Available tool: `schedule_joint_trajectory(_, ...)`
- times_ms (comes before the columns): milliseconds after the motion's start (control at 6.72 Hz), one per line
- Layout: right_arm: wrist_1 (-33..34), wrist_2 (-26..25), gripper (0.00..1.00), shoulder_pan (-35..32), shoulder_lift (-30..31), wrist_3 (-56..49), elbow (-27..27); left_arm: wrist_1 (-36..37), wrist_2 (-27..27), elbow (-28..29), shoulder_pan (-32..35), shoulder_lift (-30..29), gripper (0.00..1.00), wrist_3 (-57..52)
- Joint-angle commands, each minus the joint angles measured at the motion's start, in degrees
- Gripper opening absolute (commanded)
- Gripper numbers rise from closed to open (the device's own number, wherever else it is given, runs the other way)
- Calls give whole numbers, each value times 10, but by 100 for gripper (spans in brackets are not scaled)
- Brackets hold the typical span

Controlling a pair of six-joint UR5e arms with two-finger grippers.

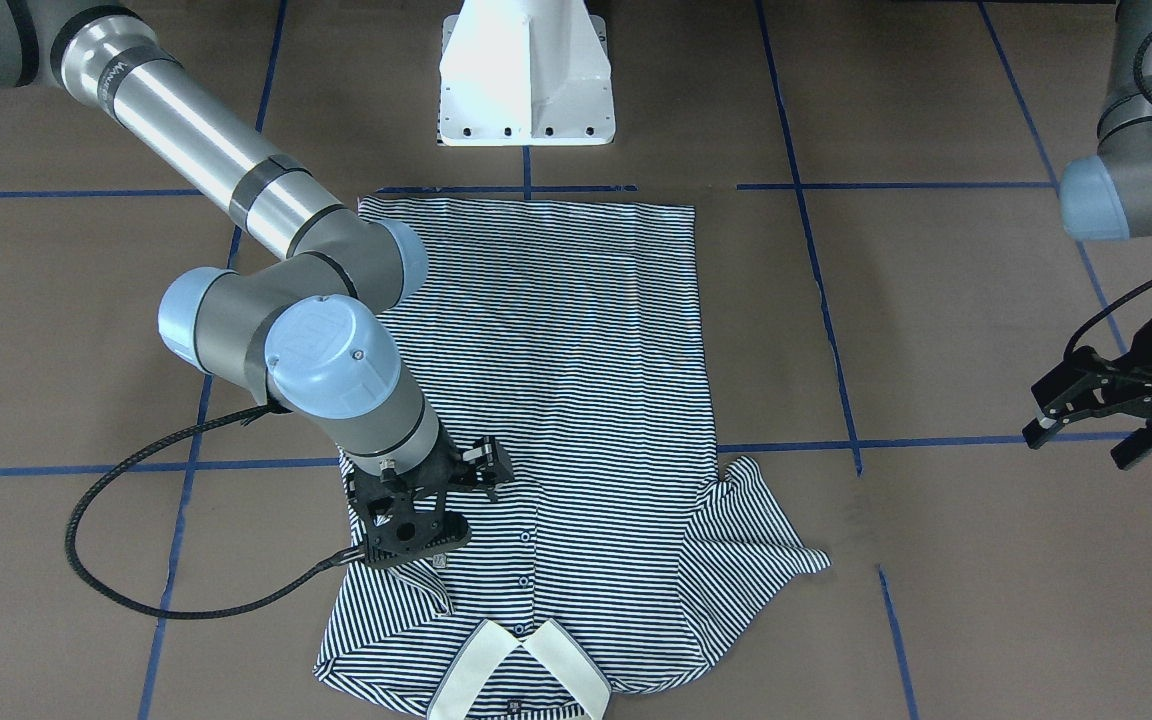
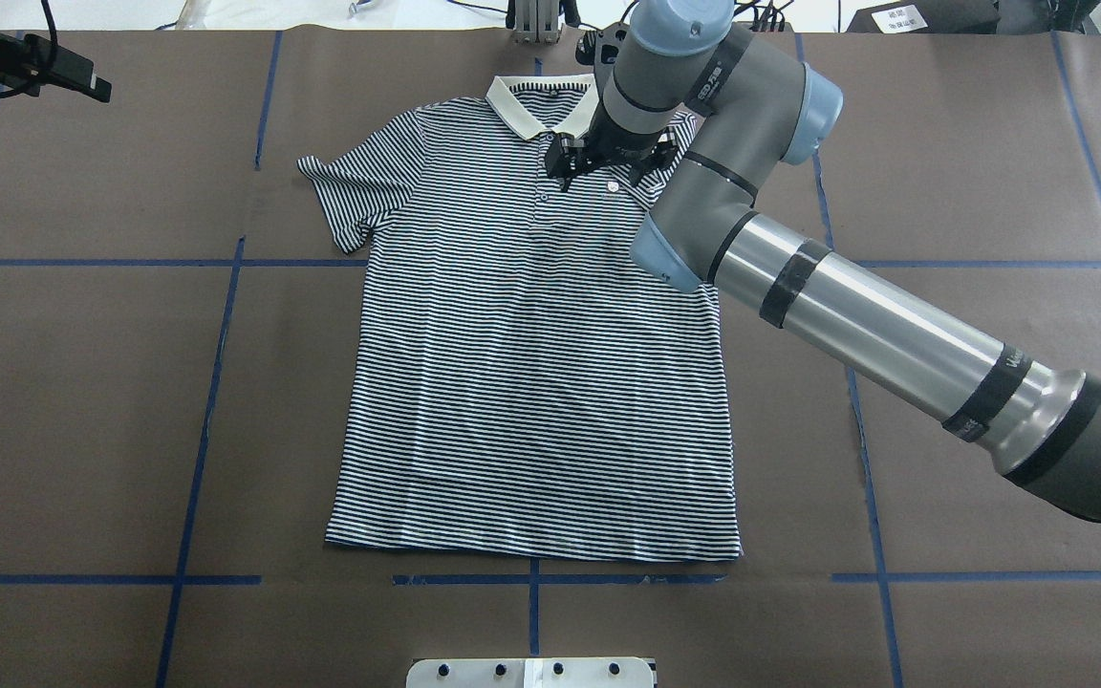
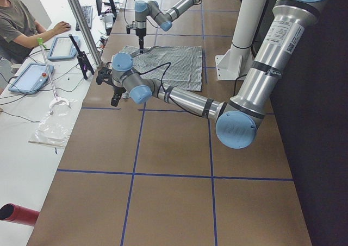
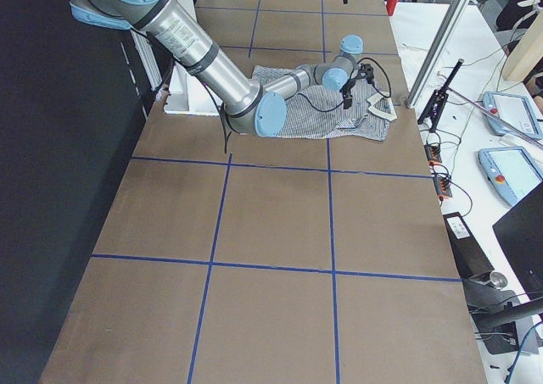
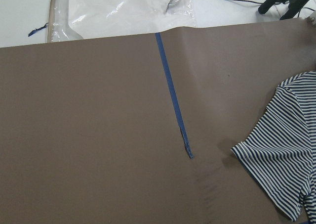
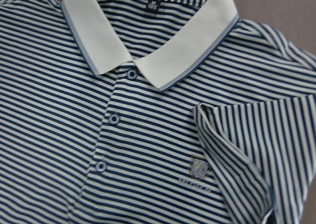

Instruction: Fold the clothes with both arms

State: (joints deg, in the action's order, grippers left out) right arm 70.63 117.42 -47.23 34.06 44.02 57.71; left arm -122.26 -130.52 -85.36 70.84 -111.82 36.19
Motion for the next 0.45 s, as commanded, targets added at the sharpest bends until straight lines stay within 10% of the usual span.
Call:
schedule_joint_trajectory(0,43,-46,87,-6,-6,-71,-26,0,0,-4,0,-2,100,14)
schedule_joint_trajectory(297,42,-54,70,3,-7,-70,-44,0,0,-5,0,-2,100,14)
